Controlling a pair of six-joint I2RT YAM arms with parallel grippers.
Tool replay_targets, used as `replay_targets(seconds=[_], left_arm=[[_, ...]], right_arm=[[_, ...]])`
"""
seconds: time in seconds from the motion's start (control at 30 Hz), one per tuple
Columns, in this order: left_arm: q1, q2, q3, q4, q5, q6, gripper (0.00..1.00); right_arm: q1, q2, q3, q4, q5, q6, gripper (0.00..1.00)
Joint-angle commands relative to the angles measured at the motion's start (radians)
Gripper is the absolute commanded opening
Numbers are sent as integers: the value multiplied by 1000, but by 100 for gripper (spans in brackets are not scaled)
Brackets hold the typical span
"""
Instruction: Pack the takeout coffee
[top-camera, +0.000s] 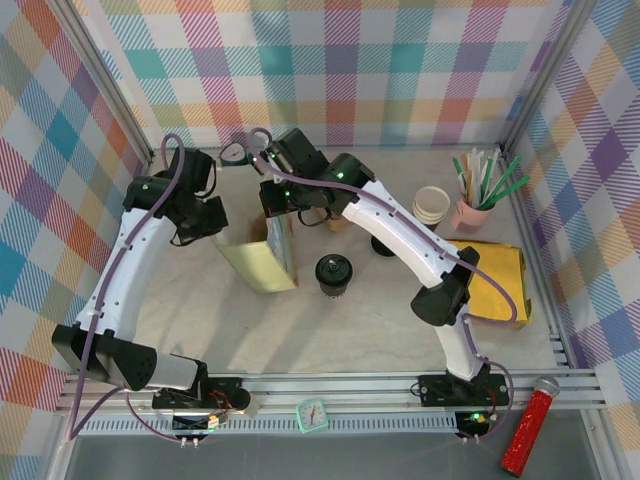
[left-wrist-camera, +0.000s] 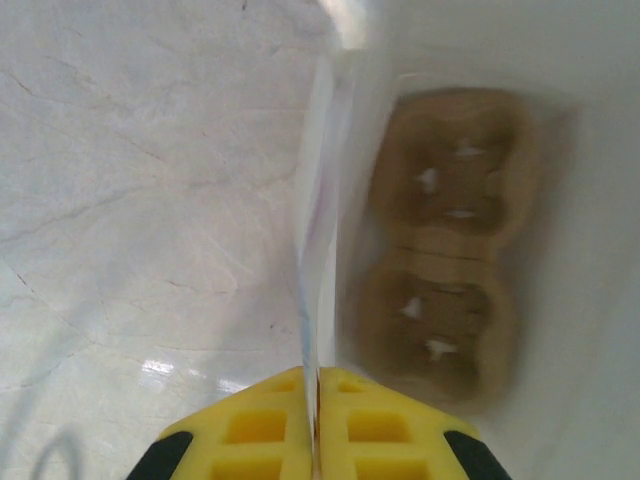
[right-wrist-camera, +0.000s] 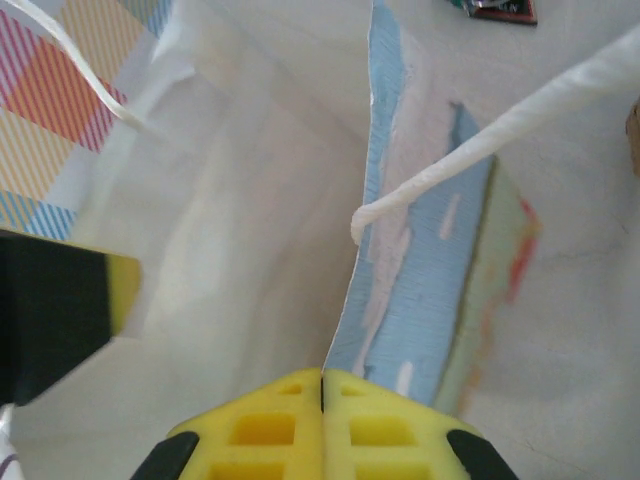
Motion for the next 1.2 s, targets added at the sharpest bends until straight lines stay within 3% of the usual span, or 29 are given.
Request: replay_targets(seconds=[0.0,0.5,1.17], left_arm=[[14,-10,20,-14,-1,23,0],[13,-5,18,-4,2,39,3],[14,-7,22,0,18,45,0]], right_arm=[[2,-25,-1,2,27,-8,1],[-15,-54,-90,-10,44,48,0],[-7,-68,-57,-9,61,29,0]])
